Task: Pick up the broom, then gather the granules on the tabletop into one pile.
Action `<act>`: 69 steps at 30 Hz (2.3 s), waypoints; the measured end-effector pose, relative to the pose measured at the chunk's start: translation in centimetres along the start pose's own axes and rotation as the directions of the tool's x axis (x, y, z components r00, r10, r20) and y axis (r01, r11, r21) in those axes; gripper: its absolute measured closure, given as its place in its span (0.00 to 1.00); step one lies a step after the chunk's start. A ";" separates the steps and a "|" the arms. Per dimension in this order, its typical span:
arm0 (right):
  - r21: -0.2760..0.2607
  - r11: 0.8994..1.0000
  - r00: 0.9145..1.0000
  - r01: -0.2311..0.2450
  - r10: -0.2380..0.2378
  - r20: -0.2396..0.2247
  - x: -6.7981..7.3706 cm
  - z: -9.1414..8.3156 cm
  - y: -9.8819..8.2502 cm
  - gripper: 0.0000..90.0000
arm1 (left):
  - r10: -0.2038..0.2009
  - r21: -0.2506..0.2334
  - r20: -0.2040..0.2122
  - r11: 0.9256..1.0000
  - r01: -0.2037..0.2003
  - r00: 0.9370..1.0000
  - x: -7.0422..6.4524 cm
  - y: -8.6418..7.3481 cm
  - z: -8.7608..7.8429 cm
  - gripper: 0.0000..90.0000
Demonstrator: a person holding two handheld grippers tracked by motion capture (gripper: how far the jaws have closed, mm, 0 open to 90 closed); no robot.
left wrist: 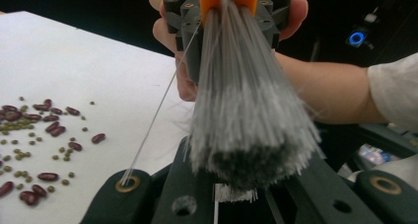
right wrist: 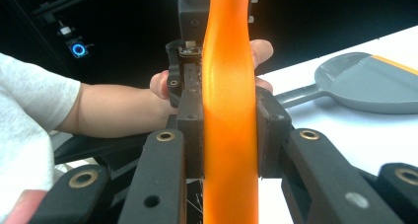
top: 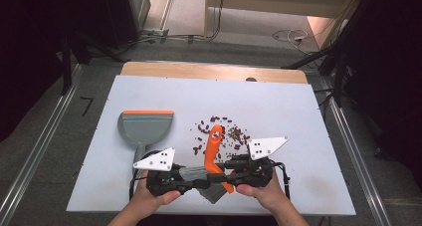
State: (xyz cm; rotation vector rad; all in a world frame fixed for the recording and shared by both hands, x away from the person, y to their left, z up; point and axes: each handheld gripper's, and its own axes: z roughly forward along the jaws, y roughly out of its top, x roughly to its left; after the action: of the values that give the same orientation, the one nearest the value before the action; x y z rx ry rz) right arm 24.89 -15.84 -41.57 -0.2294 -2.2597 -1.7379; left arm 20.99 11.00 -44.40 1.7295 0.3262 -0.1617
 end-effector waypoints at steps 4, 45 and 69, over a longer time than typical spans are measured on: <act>-0.002 1.000 1.000 -0.015 0.015 0.002 0.0 0.0 0.1 0.77 | -0.031 -0.019 0.016 0.999 0.031 0.999 0.2 -0.2 -0.1 0.87; 0.018 0.990 0.787 -0.140 0.100 0.608 -2.4 -6.1 1.1 0.77 | -0.050 -0.084 -0.434 0.996 0.015 0.900 1.5 -2.1 -6.9 0.00; 0.354 0.886 0.505 -0.301 -0.167 0.847 -11.8 -6.1 5.1 0.77 | -0.038 -0.068 -0.528 0.998 0.002 0.848 2.2 -2.5 -8.2 0.00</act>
State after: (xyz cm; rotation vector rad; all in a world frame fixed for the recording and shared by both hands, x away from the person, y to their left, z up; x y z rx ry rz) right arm 38.31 -19.88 -39.10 -1.3425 -3.1858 -1.0088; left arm 21.68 19.72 -45.86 1.6829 0.7482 0.3217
